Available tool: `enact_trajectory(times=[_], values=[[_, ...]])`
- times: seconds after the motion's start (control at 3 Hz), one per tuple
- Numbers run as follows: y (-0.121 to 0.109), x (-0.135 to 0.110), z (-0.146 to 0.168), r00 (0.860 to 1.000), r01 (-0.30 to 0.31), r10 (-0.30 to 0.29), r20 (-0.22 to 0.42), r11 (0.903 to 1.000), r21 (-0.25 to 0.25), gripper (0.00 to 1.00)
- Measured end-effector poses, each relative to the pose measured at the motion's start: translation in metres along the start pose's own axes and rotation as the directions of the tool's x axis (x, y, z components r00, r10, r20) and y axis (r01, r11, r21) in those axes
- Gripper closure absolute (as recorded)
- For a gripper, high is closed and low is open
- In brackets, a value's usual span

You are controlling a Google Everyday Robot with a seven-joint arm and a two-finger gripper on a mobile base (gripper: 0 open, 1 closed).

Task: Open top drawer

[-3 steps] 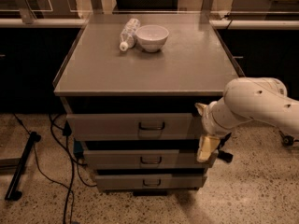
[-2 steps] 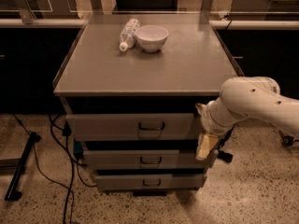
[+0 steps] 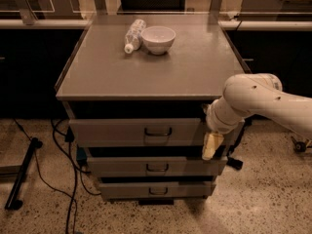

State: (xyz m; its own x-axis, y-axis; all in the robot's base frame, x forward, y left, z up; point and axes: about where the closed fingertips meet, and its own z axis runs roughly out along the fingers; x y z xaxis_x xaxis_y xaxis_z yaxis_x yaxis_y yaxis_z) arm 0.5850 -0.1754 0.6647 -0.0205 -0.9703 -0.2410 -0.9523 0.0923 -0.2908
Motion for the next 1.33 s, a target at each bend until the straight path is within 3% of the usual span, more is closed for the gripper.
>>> enact_trajectory(times=[0.67, 1.0, 1.33], values=[[0.008, 0.007, 0.023, 0.999, -0.037, 0.04, 0.018, 0.9894, -0.14, 0.0], [0.022, 0.011, 0.02, 0.999, -0.044, 0.05, 0.021, 0.9764, -0.212, 0.0], [0.034, 0.011, 0.008, 0.999, -0.036, 0.042, 0.022, 0.9683, -0.247, 0.0]])
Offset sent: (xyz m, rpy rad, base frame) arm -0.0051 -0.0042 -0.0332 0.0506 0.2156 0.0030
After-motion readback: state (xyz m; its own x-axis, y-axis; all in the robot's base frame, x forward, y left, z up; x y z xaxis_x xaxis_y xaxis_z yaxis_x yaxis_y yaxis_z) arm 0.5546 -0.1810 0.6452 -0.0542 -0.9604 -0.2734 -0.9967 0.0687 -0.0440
